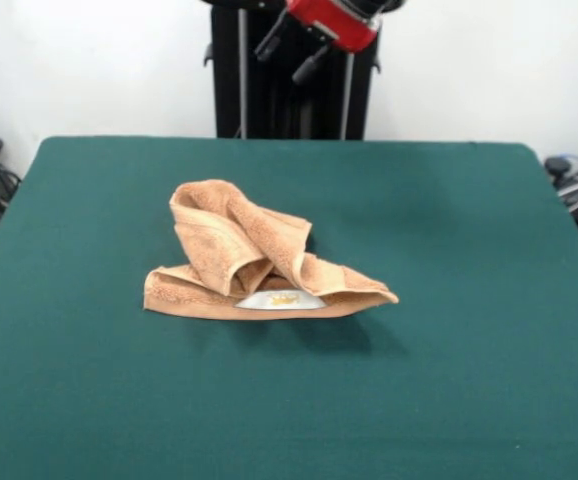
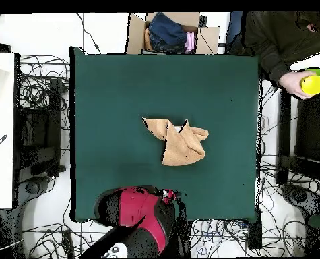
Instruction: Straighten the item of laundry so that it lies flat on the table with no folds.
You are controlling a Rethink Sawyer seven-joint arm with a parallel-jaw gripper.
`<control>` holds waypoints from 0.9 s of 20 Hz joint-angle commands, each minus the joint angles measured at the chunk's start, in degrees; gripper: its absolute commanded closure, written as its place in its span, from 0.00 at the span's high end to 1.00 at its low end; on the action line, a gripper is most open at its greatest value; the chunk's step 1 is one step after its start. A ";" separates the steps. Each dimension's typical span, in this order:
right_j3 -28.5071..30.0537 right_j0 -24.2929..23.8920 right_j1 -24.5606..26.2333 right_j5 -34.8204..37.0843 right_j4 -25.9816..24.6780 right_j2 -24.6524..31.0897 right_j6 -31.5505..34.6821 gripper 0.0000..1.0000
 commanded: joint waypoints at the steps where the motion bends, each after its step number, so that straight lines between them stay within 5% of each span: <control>1: 3.32 -15.66 -7.49 12.31 1.47 20.01 -6.71 1.00; 2: 7.68 -16.31 -12.53 6.25 0.33 17.26 -6.34 1.00; 6: 7.39 -16.13 -12.80 6.40 -0.93 18.62 -3.69 1.00; 18: 12.16 -21.68 -25.83 18.04 -3.37 20.93 -5.82 1.00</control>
